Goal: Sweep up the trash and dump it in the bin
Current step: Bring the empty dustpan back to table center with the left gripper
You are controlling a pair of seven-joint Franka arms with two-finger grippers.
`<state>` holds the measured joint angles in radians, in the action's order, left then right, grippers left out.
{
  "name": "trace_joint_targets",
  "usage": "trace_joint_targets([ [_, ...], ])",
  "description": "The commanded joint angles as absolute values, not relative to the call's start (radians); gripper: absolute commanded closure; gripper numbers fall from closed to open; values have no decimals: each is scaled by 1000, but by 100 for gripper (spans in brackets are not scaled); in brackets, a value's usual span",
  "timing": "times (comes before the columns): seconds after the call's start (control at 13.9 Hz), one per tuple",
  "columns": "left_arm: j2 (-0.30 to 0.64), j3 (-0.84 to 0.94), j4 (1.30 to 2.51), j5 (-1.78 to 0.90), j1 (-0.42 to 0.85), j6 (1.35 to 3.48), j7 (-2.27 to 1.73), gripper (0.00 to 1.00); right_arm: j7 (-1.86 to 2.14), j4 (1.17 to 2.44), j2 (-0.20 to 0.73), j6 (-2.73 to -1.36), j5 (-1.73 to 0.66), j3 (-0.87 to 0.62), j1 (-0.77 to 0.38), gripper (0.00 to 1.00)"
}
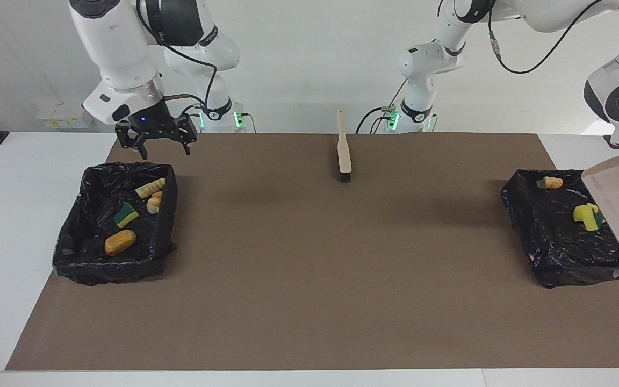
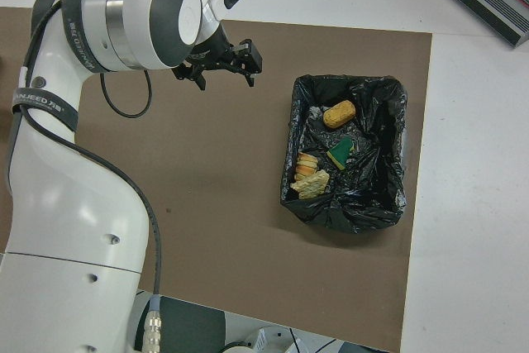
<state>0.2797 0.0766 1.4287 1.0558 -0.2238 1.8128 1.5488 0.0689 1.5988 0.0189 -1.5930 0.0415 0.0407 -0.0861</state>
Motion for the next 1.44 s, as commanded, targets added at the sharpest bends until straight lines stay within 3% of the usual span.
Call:
trace_joint_targets([
  [0.0, 247, 66, 1430, 932, -192, 1802, 1458, 100, 83, 1591, 18, -1589, 14, 118, -71, 0],
  [0.36, 222, 69, 1462, 674, -138, 1755, 1346, 100, 69, 1606, -8, -1582, -9, 134, -6, 0],
  [0.86, 207, 68, 1519, 317, 58, 1617, 773, 100, 20, 1634, -28, -1577, -6, 100, 14, 0],
  [1.36, 325, 71, 1502, 114, 270, 1661, 82, 100, 31, 1634, -29, -1585, -4, 100, -8, 0],
])
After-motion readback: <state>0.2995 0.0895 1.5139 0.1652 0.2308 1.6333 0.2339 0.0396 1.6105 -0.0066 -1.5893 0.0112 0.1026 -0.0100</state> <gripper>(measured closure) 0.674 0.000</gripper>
